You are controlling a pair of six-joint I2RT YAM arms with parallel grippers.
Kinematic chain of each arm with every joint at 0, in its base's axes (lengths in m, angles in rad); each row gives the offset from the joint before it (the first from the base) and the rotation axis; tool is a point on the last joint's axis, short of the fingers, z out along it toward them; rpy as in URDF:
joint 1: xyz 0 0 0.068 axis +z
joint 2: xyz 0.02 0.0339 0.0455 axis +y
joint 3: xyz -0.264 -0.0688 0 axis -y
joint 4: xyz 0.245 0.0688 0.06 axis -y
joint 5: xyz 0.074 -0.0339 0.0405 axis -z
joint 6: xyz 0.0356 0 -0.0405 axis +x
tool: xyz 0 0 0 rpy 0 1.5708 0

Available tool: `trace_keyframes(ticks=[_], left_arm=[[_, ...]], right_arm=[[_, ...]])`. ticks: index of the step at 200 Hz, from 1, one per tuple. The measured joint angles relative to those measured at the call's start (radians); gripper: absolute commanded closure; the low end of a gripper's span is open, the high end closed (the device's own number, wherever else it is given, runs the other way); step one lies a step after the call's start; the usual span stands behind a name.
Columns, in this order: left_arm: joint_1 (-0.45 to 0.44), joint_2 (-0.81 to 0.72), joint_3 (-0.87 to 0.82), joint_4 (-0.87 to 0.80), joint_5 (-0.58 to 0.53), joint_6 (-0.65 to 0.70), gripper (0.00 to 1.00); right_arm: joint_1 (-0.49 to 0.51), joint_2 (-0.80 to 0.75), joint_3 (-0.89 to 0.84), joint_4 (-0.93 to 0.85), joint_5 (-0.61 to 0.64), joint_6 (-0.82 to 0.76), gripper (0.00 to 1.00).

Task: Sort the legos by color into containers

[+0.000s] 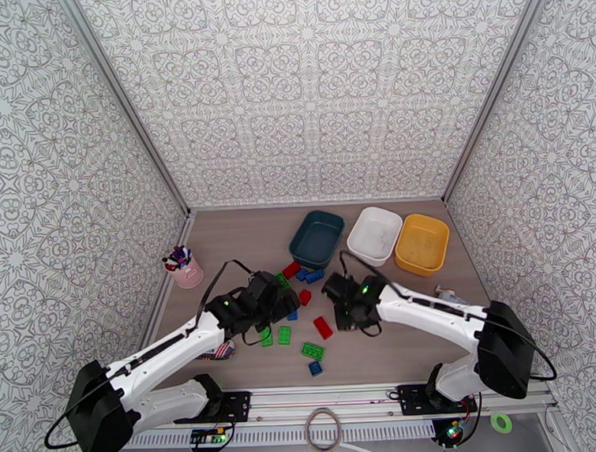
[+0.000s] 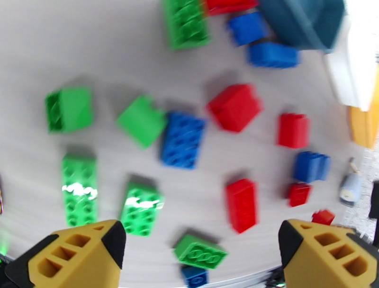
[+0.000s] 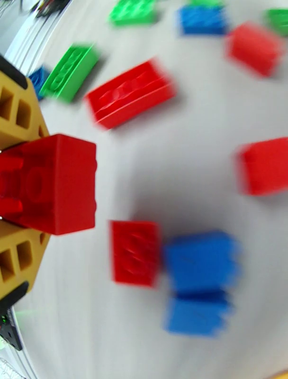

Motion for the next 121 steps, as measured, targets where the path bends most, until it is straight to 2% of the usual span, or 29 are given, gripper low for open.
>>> trace_keyframes(ticks=[24, 53, 84, 121], left_arm=[[0.04, 0.109, 0.12, 0.025, 0.046, 0.076, 0.14], [0.048, 0.286, 0.332, 0.021, 0.097, 0.183, 0.17], [0.027, 0.472, 0.593, -0.01, 0.143, 0.301, 0.16], [-0.046, 0.693, 0.914, -0.1, 0.173, 0.436, 0.15]], right_arm=[[-0.151, -0.001, 0.077, -0.006, -0.013, -0.038, 0.61], [-0.357, -0.001, 0.155, -0.01, -0.051, -0.079, 0.62], [-0.563, 0.027, 0.261, -0.033, -0.071, -0.109, 0.63], [-0.778, 0.111, 0.332, -0.043, -0.084, -0.122, 0.61]])
